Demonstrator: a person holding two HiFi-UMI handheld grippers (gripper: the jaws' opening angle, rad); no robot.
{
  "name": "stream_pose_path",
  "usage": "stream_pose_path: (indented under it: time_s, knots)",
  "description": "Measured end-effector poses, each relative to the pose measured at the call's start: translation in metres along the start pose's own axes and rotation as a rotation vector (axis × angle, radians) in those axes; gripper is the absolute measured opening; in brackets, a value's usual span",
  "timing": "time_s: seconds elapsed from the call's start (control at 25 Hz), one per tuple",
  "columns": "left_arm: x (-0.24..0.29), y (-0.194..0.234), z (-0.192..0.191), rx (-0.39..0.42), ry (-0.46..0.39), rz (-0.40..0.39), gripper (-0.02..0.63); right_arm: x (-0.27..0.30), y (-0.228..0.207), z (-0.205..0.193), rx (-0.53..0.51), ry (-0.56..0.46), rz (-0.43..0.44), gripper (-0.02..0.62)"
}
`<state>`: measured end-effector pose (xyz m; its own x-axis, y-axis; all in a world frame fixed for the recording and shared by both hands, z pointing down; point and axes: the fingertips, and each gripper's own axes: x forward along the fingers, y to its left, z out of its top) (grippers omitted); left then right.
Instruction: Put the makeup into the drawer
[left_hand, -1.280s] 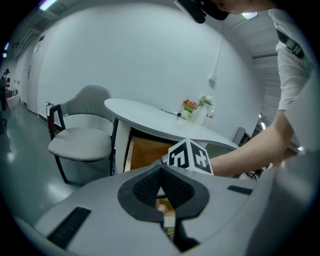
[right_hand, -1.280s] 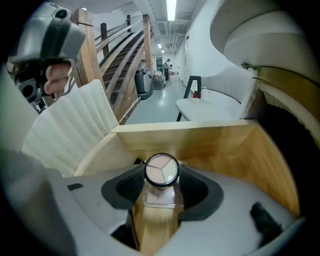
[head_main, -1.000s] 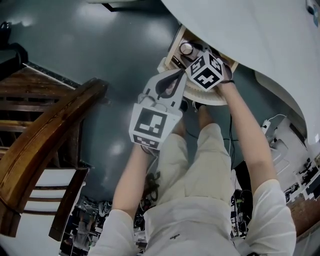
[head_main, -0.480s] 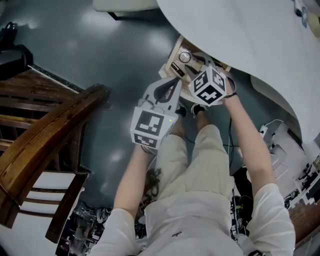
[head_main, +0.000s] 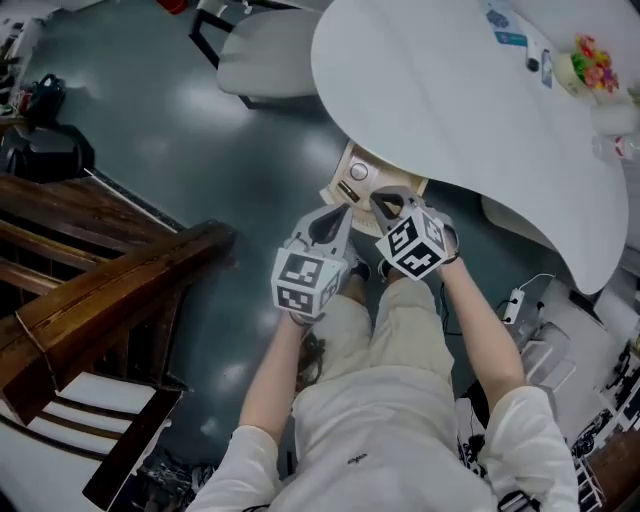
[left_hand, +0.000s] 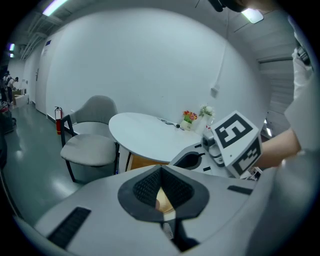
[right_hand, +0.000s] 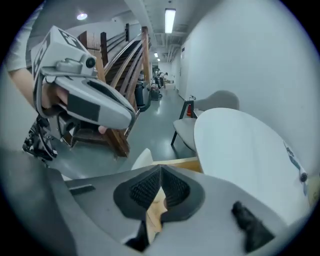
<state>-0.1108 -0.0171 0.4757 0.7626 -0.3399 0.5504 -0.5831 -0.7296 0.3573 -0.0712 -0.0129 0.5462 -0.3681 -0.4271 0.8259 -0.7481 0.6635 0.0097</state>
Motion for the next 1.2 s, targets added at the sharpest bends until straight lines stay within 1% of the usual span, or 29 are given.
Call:
stream_pose_path:
  time_s: [0.12,0.28,0.44,0.56,0.68,0.84,0.96,1.12,1.2]
  knots:
    - [-0.018,-0.023,0.014,-0.021,0.012,0.0,0.008,-0.046,0.012,0.014,0.072,-0.051,0.001,0.014]
    - [-0.039,-0.047,0.037,-0.016,0.015,-0.011,0.008,-0.105,0.014,0.037,0.158,-0.137,-0.043,0.014]
    - [-0.059,-0.054,0.054,-0.035,-0.007,-0.015,0.008,-0.157,0.012,0.055,0.235,-0.242,-0.087,0.013]
    - [-0.073,-0.05,0.07,-0.036,-0.05,-0.004,0.008,-0.186,0.01,0.063,0.259,-0.309,-0.137,0.012]
    - [-0.084,-0.043,0.083,-0.024,-0.083,0.011,0.008,-0.196,0.015,0.067,0.273,-0.345,-0.152,0.012]
    - [-0.095,-0.041,0.093,-0.013,-0.11,0.029,0.008,-0.199,0.03,0.068,0.283,-0.36,-0.138,0.012]
    - [-0.102,-0.04,0.095,-0.007,-0.116,0.034,0.008,-0.199,0.037,0.068,0.294,-0.369,-0.142,0.012]
    - [-0.111,-0.039,0.097,-0.015,-0.121,0.04,0.008,-0.199,0.04,0.065,0.263,-0.356,-0.168,0.012]
    - [-0.114,-0.038,0.096,-0.021,-0.123,0.045,0.008,-0.2,0.04,0.064,0.267,-0.359,-0.168,0.012]
